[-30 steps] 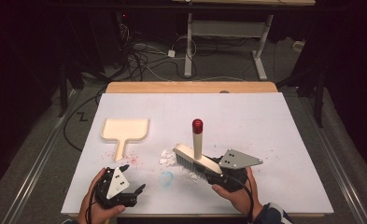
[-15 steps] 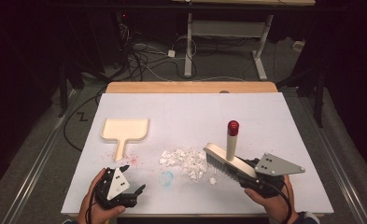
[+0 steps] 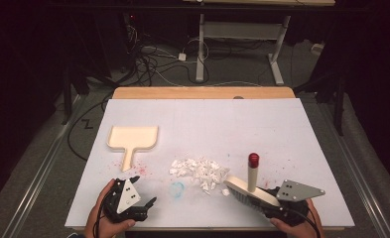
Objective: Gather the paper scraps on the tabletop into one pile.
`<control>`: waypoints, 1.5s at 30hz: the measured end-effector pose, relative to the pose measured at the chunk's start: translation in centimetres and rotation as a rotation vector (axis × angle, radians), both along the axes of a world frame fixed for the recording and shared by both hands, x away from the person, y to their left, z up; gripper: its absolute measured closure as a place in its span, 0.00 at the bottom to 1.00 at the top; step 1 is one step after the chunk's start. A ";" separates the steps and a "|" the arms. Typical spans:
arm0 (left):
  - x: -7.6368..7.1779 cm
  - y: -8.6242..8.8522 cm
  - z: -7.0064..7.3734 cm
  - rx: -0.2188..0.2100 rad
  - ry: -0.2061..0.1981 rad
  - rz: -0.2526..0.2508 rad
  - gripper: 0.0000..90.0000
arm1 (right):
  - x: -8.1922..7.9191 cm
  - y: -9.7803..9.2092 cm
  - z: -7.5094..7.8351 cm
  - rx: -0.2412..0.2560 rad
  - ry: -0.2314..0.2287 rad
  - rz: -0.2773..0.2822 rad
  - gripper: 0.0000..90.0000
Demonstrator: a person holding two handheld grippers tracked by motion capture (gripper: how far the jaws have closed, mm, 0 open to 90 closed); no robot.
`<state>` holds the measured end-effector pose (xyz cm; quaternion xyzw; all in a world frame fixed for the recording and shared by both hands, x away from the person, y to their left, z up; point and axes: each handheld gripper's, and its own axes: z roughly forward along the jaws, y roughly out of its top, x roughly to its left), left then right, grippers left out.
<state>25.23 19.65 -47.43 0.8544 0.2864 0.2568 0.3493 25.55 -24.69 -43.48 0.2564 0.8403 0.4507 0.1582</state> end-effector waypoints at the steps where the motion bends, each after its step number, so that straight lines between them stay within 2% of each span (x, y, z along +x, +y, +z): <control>1: 0.1 0.0 -0.1 -0.004 0.005 -0.002 0.18 | 0.1 0.5 0.0 -0.002 -0.008 0.003 0.76; 4: 0.4 -0.1 -0.1 -0.001 0.012 -0.007 0.18 | 1.2 2.7 -0.4 0.010 -0.026 0.018 0.76; 6: 0.4 -0.1 -0.1 -0.006 0.008 -0.011 0.18 | 2.4 4.5 -0.7 0.030 -0.020 0.027 0.76; 9: 0.4 0.1 -0.1 -0.009 0.009 -0.012 0.18 | 3.5 6.6 -0.7 0.038 -0.044 0.033 0.76; 12: 0.4 0.2 -0.2 -0.008 0.014 -0.013 0.18 | 4.4 8.1 -0.4 0.039 -0.072 0.041 0.76; 14: 0.4 0.3 -0.3 -0.009 0.014 -0.013 0.18 | 4.8 8.4 -0.3 0.051 -0.086 0.033 0.76; 18: 0.2 0.4 -0.2 -0.006 0.011 -0.008 0.18 | 4.6 7.9 0.4 0.069 -0.079 0.024 0.76; 26: 0.1 0.1 -0.1 -0.004 0.008 -0.004 0.18 | 2.3 4.3 2.8 0.096 -0.133 -0.018 0.76; 28: 0.2 0.0 -0.1 -0.002 0.007 -0.005 0.18 | 2.3 3.8 3.3 0.108 -0.141 -0.028 0.76; 30: 0.2 0.0 -0.1 -0.004 0.006 -0.008 0.18 | 2.6 3.2 3.4 0.117 -0.168 -0.060 0.76; 33: 0.3 -0.1 -0.1 0.002 0.011 -0.011 0.19 | 3.7 2.7 2.5 0.091 -0.208 -0.140 0.76; 36: 0.4 -0.2 -0.2 0.008 0.015 -0.013 0.19 | 5.2 2.3 0.9 0.058 -0.217 -0.218 0.76; 39: 0.3 -0.1 -0.2 0.009 0.014 -0.013 0.19 | 6.3 2.2 -0.3 0.014 -0.207 -0.280 0.76; 40: 0.3 -0.1 -0.2 0.011 0.016 -0.013 0.20 | 6.6 2.2 -0.7 0.007 -0.200 -0.299 0.76; 43: 0.2 0.0 -0.3 0.015 0.022 -0.013 0.20 | 7.2 2.4 -1.7 0.000 -0.140 -0.328 0.76; 45: 0.1 0.0 -0.3 0.012 0.020 -0.011 0.20 | 6.9 2.6 -1.8 0.030 -0.102 -0.328 0.76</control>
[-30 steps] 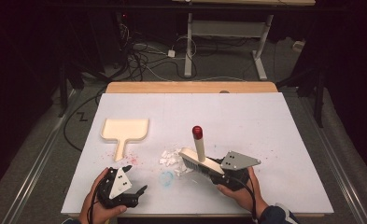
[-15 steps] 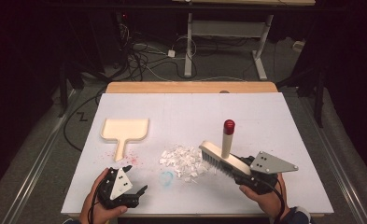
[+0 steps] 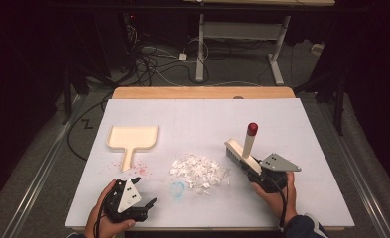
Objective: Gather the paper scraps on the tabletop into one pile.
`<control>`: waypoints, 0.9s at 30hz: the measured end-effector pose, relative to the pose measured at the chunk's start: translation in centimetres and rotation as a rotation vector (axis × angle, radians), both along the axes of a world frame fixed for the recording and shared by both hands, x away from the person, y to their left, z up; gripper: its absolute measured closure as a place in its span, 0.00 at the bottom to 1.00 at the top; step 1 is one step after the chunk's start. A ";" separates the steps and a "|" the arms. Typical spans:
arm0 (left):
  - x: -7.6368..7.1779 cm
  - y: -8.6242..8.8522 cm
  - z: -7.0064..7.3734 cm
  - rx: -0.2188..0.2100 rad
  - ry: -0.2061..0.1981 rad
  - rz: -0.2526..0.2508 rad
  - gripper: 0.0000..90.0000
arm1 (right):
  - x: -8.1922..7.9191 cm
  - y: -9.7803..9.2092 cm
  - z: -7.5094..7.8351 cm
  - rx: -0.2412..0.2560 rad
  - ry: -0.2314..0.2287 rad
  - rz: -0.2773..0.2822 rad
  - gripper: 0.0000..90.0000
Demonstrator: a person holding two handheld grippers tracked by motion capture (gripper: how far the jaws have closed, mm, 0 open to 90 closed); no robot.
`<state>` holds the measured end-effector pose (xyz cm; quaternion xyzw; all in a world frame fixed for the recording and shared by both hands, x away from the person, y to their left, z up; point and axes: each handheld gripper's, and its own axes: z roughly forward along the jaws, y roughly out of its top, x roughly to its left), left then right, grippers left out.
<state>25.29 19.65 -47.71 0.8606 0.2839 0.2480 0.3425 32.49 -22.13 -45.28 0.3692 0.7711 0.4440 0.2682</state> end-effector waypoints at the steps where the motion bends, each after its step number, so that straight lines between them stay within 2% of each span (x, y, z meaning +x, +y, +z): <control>1: 0.0 0.0 0.0 0.000 -0.001 0.001 0.20 | -0.3 0.4 0.0 -0.006 0.006 -0.006 0.75; 3: 0.0 0.1 0.1 -0.003 -0.003 0.003 0.20 | -0.9 1.6 -0.2 0.013 0.031 -0.031 0.75; 7: -0.3 0.0 0.3 -0.018 -0.021 -0.008 0.20 | -1.5 4.5 -0.6 0.001 0.057 -0.074 0.73; 11: -0.2 -0.1 0.4 -0.033 -0.020 -0.017 0.20 | -1.3 7.1 -0.9 0.007 0.042 -0.121 0.72; 13: -0.2 -0.1 0.3 -0.033 -0.017 -0.020 0.20 | -1.4 8.2 -1.0 0.019 0.016 -0.138 0.73; 16: -0.1 0.0 0.3 -0.041 -0.014 -0.019 0.21 | -1.4 9.9 -1.1 0.033 0.004 -0.126 0.73; 17: 0.0 0.0 0.3 -0.044 -0.012 -0.020 0.21 | -1.3 10.6 -1.1 0.054 0.011 -0.121 0.73; 21: 0.2 0.0 0.5 -0.078 -0.009 -0.021 0.21 | -0.9 12.6 -1.2 0.060 0.005 -0.093 0.73; 22: 0.2 0.1 0.5 -0.091 0.004 -0.017 0.21 | -0.8 12.9 -1.1 0.060 0.000 -0.088 0.73; 24: 0.3 0.2 0.5 -0.088 -0.001 -0.015 0.21 | -0.6 13.2 -0.9 0.075 -0.010 -0.092 0.74; 27: 0.3 0.2 0.3 -0.088 0.014 -0.011 0.21 | -0.1 12.7 -0.3 0.106 -0.022 -0.110 0.76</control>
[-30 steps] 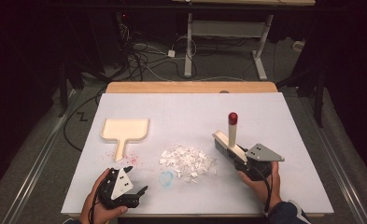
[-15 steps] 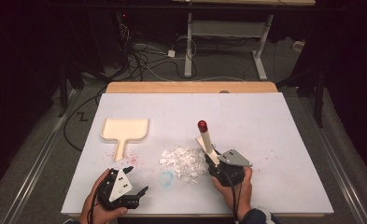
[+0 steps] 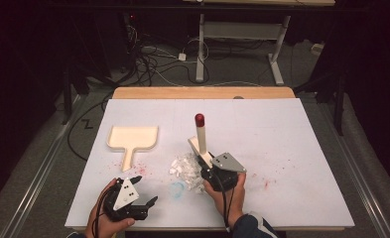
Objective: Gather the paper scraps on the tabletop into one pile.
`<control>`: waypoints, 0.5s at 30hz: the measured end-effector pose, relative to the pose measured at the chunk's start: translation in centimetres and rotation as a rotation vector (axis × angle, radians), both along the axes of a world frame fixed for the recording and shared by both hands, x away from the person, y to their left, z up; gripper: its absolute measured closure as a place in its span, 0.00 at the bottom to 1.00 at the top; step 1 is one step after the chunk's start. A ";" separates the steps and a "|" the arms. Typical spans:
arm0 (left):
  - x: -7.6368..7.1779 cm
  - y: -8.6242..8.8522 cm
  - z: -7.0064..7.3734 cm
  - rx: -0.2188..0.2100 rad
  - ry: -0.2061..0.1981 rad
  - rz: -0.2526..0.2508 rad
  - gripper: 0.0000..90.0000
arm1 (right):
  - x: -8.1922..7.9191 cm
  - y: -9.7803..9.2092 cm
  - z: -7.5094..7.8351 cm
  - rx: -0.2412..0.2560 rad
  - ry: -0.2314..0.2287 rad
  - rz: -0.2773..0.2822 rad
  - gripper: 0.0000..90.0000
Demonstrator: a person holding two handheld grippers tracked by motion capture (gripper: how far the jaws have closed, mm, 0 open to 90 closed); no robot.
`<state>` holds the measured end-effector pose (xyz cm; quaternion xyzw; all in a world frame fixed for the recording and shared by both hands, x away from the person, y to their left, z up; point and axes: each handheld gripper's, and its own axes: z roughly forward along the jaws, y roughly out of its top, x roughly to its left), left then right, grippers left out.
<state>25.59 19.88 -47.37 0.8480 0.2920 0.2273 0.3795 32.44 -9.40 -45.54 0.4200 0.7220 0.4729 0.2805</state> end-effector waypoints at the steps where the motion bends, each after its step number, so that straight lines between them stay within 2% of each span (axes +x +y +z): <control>1: 0.0 0.0 0.0 0.003 0.000 0.001 0.21 | 0.2 -0.2 0.2 0.003 -0.001 -0.003 0.76; 4: -0.1 0.0 0.1 0.008 -0.015 0.000 0.21 | 0.6 -1.1 0.8 0.007 -0.009 -0.016 0.76; 5: -0.1 0.0 0.0 0.008 -0.007 0.003 0.21 | 0.7 -1.5 1.0 0.009 -0.011 -0.017 0.76; 8: -0.1 0.0 0.0 0.022 -0.018 0.002 0.21 | 0.6 -2.8 1.7 0.029 -0.019 -0.018 0.76; 9: -0.1 -0.1 0.0 0.024 -0.007 0.006 0.21 | 0.5 -3.3 2.0 0.036 -0.019 -0.015 0.76; 13: -0.2 -0.3 0.0 0.046 -0.021 0.001 0.21 | 0.2 -4.9 3.2 0.061 -0.030 0.001 0.76; 15: -0.3 -0.4 0.0 0.049 -0.016 -0.001 0.21 | -0.1 -5.8 3.9 0.062 -0.029 0.032 0.76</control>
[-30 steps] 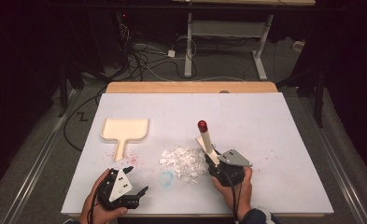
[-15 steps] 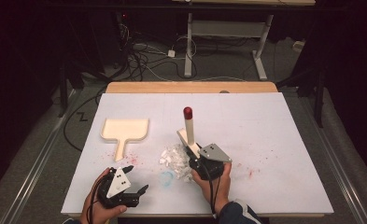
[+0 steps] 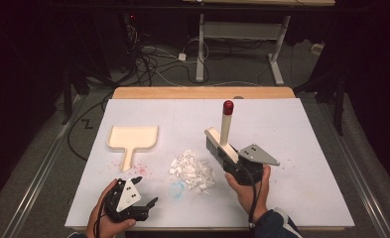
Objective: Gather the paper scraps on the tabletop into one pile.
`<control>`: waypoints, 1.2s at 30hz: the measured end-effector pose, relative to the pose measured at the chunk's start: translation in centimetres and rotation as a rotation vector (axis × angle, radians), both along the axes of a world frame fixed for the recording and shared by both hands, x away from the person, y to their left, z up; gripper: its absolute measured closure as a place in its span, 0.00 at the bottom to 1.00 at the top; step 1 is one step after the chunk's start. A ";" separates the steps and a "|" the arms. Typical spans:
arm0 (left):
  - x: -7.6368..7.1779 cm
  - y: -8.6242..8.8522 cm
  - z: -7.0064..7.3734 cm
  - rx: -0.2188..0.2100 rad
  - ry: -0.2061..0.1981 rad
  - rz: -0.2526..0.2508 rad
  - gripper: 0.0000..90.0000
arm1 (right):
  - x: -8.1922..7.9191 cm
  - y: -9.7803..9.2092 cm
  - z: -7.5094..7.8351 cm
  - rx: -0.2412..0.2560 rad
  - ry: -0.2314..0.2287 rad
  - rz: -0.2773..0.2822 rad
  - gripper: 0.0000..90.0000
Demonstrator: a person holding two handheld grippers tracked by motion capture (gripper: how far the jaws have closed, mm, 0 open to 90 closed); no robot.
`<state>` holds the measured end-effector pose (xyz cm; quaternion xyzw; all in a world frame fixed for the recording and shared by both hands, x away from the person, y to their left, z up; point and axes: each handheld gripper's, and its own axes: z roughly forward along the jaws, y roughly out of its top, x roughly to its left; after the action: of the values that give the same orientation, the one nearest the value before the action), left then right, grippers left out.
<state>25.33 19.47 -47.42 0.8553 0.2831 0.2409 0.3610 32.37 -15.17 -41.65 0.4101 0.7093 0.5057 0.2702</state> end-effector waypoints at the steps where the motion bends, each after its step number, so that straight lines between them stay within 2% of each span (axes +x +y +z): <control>1: -0.1 0.0 0.0 0.003 -0.003 0.001 0.21 | -0.2 -0.5 0.3 0.003 0.001 0.025 0.76; 4: -0.2 0.0 0.0 0.007 -0.006 -0.001 0.21 | -1.4 -2.4 0.8 -0.019 0.007 0.106 0.76; 8: -0.2 0.0 0.0 0.016 -0.007 0.001 0.21 | -3.3 -5.2 0.7 -0.067 0.062 0.174 0.76; 13: -0.3 -0.1 0.1 0.026 -0.013 -0.002 0.21 | -4.8 -6.3 -0.1 -0.104 0.099 0.209 0.76; 17: -0.2 -0.2 0.1 0.030 -0.017 -0.010 0.21 | -4.6 -5.7 -1.4 -0.116 0.123 0.205 0.76; 22: -0.1 -0.2 0.0 0.027 -0.010 -0.014 0.21 | -4.2 -3.6 -2.3 -0.077 0.137 0.239 0.76; 26: -0.1 -0.2 0.0 0.029 -0.009 -0.017 0.21 | -3.7 -1.1 -2.7 -0.090 0.110 0.275 0.76; 30: -0.1 -0.2 0.0 0.029 -0.009 -0.016 0.21 | -3.2 0.3 -2.6 -0.095 0.075 0.282 0.76; 32: -0.1 -0.1 -0.1 0.029 -0.007 -0.016 0.21 | -3.2 0.2 -2.3 -0.122 0.047 0.280 0.76; 36: -0.1 -0.1 -0.1 0.030 -0.006 -0.013 0.21 | -3.4 -1.3 -1.2 -0.108 0.034 0.275 0.76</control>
<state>25.20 19.39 -47.48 0.8617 0.2727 0.2455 0.3505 28.94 -16.51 -42.86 0.3025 0.7896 0.4918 0.2080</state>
